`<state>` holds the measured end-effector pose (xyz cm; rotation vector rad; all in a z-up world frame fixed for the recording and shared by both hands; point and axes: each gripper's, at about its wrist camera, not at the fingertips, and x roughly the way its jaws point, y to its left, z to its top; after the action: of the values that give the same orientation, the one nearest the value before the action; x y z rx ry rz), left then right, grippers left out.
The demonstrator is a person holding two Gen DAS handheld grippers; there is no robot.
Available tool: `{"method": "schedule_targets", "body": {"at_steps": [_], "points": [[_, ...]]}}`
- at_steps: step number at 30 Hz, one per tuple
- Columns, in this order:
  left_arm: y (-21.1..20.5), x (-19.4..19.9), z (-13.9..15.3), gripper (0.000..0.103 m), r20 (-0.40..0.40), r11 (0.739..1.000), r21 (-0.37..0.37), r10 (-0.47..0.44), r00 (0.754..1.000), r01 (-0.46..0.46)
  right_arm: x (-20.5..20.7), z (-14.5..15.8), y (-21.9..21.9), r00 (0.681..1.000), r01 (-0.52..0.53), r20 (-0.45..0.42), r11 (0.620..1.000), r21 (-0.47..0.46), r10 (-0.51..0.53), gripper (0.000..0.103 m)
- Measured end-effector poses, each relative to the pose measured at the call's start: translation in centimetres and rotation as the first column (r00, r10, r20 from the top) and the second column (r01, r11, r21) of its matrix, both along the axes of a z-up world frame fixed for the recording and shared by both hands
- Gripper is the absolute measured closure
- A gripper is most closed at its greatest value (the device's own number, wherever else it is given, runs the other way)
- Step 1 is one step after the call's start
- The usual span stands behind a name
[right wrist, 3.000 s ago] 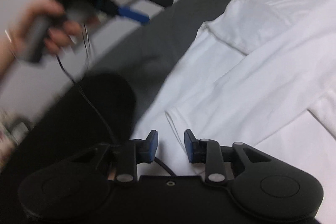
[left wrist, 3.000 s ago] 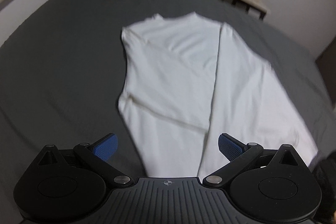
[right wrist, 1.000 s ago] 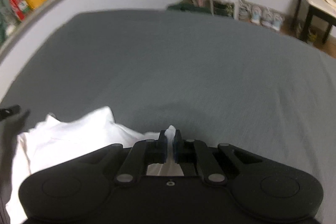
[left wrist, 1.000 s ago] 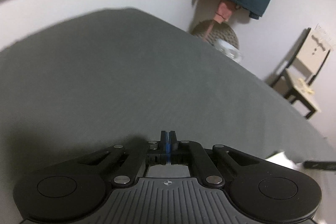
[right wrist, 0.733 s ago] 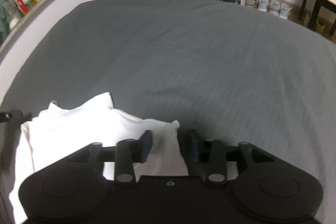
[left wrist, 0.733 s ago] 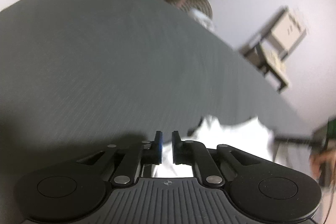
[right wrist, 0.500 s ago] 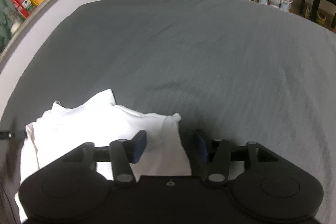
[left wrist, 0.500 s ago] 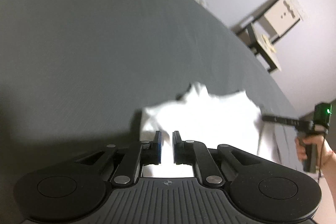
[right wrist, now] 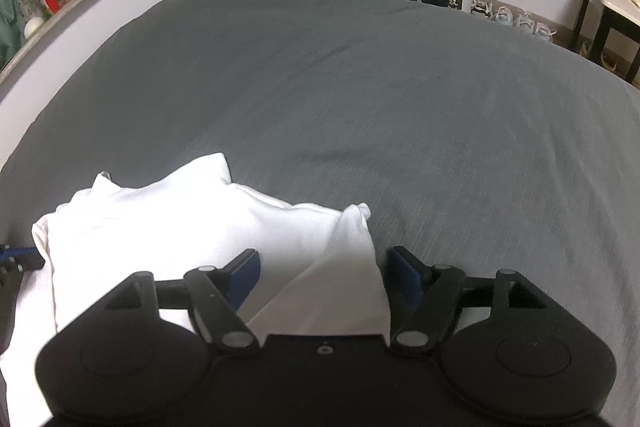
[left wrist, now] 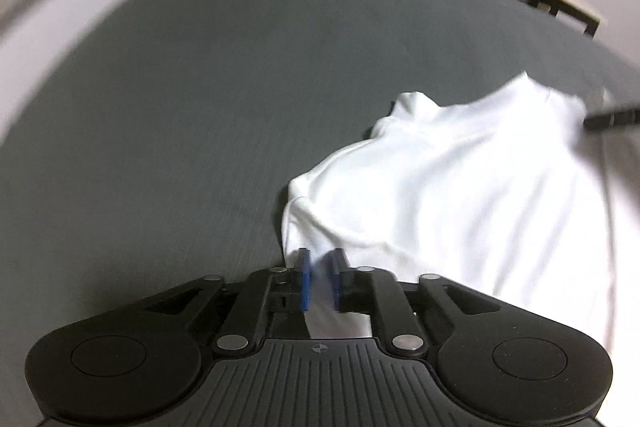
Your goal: Fold clothes
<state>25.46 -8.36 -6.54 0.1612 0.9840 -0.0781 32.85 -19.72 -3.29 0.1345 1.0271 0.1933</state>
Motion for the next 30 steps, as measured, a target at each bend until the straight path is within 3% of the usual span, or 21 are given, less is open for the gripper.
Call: {"method": "schedule_targets", "body": {"at_steps": [2,5,9,16,17,18,19,21,24,27,30], "points": [[-1.5,-1.2,-0.6,0.089,0.075,0.995,0.094,-0.038,0.996,0.031,-0.1,0.0,0.0,1.000,0.004,0.003,1.000,0.002,-0.004,0.032],[-2.7,-2.9,-1.4,0.089,0.159,0.983,0.177,-0.077,0.984,0.048,-0.2,0.0,0.2,1.000,0.008,0.005,1.000,-0.005,-0.008,0.030],[-2.5,-3.3,-2.0,0.087,0.190,0.979,0.179,-0.131,0.973,0.097,-0.2,-0.1,0.6,1.000,-0.008,0.002,1.000,-0.018,0.008,0.023],[-2.6,-4.4,-1.4,0.084,0.220,0.915,0.333,-0.311,0.925,0.228,-0.1,-0.2,1.1,1.000,-0.015,0.000,0.999,-0.030,0.015,0.017],[-2.1,-4.3,-1.2,0.078,0.230,0.930,0.301,-0.283,0.931,0.209,-0.1,-0.2,1.2,1.000,-0.015,0.001,0.999,-0.031,0.015,0.017],[-1.3,-4.1,-0.8,0.054,0.248,0.950,0.268,-0.230,0.941,0.162,-0.2,-0.3,1.2,1.000,-0.016,0.001,0.999,-0.033,0.016,0.017],[-0.5,-3.8,-0.7,0.024,0.269,0.966,0.237,-0.165,0.949,0.101,-0.2,-0.3,1.2,1.000,-0.016,0.002,0.999,-0.035,0.016,0.017],[1.5,-3.4,-1.0,0.000,0.299,0.990,0.140,-0.017,0.954,-0.026,-0.2,-0.3,1.3,1.000,-0.015,0.002,0.999,-0.037,0.016,0.017],[4.6,-3.3,-2.4,0.000,0.290,0.986,-0.107,0.152,0.945,-0.126,-0.2,-0.3,1.4,1.000,-0.013,0.001,0.999,-0.040,0.013,0.016],[5.5,-3.9,-2.8,0.000,0.323,0.975,-0.180,0.185,0.928,-0.132,-0.2,-0.4,1.5,1.000,-0.018,-0.001,0.999,-0.047,0.018,0.016],[4.9,-3.5,-3.0,0.000,0.324,0.982,-0.136,0.168,0.931,-0.130,-0.3,-0.4,1.6,1.000,-0.024,-0.003,0.998,-0.050,0.024,0.014]]}}
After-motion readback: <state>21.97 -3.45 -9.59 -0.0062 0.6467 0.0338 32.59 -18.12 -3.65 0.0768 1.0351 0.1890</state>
